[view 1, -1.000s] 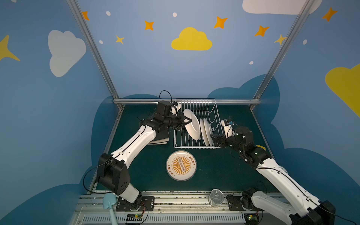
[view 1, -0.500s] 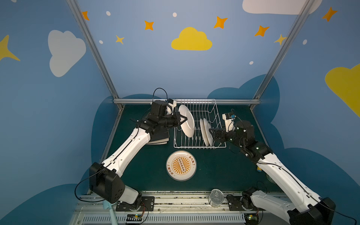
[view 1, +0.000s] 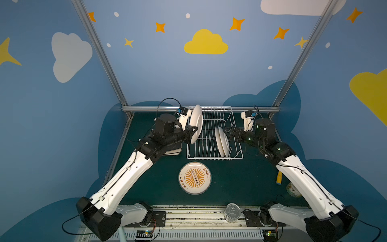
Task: Unload the plates from the dish rack
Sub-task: 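Grasp the lifted plate's near edge with the left gripper while right holds it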
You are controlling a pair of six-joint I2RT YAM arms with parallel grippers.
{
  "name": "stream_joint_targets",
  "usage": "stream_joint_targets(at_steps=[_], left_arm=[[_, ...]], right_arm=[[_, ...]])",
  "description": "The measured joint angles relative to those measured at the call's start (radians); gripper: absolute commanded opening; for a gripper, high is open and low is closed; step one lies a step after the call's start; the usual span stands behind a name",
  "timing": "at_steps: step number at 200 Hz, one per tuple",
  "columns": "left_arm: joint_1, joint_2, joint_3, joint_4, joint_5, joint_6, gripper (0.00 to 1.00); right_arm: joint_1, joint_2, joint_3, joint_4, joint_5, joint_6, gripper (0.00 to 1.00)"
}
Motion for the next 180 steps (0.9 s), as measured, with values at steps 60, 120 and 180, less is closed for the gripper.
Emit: stream_joint_targets(at_steps=[60, 120, 180], left_arm=[[-0.113, -0.106, -0.164, 0.074, -0.211, 0.396, 0.03], [-0.200, -0.130, -0.299, 0.150, -0.349, 0.758, 0.03], [-0.276, -0.091, -0.387, 0.231, -0.475, 1.033, 0.03]], right_arm=[[-0.027, 0.030, 0.054, 0.026, -0.074, 0.183, 0.95], [-0.029, 0.136, 0.095, 0.047, -0.207, 0.256, 0.94], [0.003, 0.211, 0.123, 0.047, -0.289, 0.304, 0.84]])
